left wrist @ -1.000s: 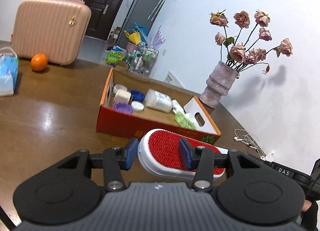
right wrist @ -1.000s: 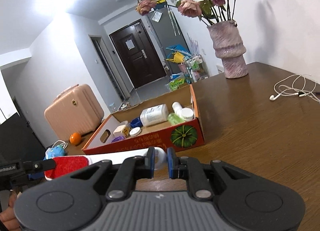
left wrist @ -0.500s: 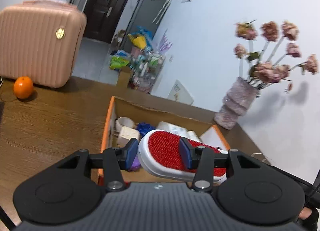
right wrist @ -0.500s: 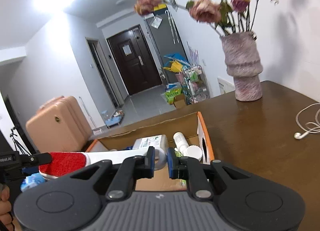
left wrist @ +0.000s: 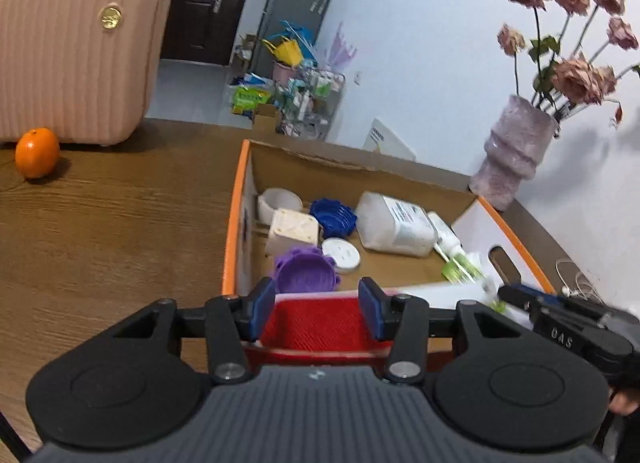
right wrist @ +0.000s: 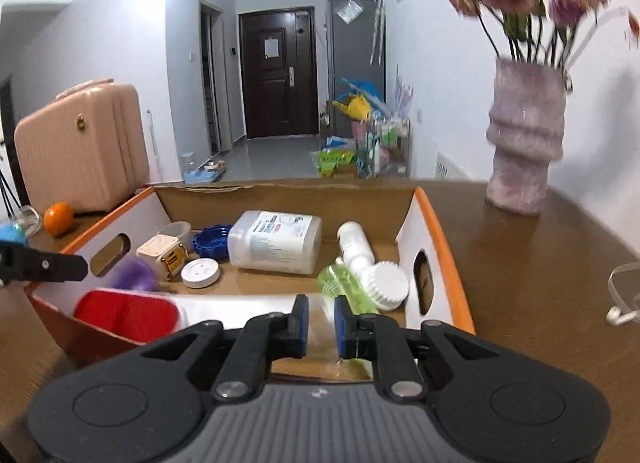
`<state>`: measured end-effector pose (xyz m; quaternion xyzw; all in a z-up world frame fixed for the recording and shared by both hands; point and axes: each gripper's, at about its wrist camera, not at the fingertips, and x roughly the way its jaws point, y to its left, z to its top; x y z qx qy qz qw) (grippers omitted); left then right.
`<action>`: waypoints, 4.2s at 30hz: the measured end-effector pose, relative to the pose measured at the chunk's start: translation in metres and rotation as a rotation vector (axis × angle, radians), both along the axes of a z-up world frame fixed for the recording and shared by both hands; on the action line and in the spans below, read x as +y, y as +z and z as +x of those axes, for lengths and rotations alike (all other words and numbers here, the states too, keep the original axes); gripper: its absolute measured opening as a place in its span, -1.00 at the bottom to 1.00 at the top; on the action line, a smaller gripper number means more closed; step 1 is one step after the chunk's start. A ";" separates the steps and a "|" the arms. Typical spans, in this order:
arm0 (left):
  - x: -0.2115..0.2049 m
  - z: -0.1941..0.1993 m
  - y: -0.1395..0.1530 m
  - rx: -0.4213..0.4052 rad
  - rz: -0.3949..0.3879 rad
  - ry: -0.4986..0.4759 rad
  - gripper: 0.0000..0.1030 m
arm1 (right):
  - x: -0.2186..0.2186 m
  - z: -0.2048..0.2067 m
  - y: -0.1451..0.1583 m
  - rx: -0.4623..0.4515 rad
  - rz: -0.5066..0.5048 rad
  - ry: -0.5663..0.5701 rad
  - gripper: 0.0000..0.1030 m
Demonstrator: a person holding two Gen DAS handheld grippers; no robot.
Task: Organize rigid objects
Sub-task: 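Release the lint brush into the box and withdraw both tools, then grasp the dark blue round lid with the right tool while the left tool grasps it too, then carry the blue lid into the box and open both tools, then move both tools back toward the white ribbed cap on the table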
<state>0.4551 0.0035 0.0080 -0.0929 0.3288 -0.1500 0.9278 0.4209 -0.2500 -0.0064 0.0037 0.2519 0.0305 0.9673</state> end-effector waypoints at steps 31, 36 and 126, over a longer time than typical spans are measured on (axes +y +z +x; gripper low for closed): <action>0.003 -0.304 0.021 -0.142 0.171 0.038 0.34 | 0.009 -0.300 0.028 0.001 -0.075 0.216 0.15; 0.000 -0.317 0.019 -0.141 0.173 0.038 0.37 | 0.014 -0.313 0.018 0.029 -0.070 0.226 0.16; -0.039 -0.176 0.011 0.029 0.036 -0.166 0.57 | -0.009 -0.159 0.024 0.130 0.105 0.303 -0.06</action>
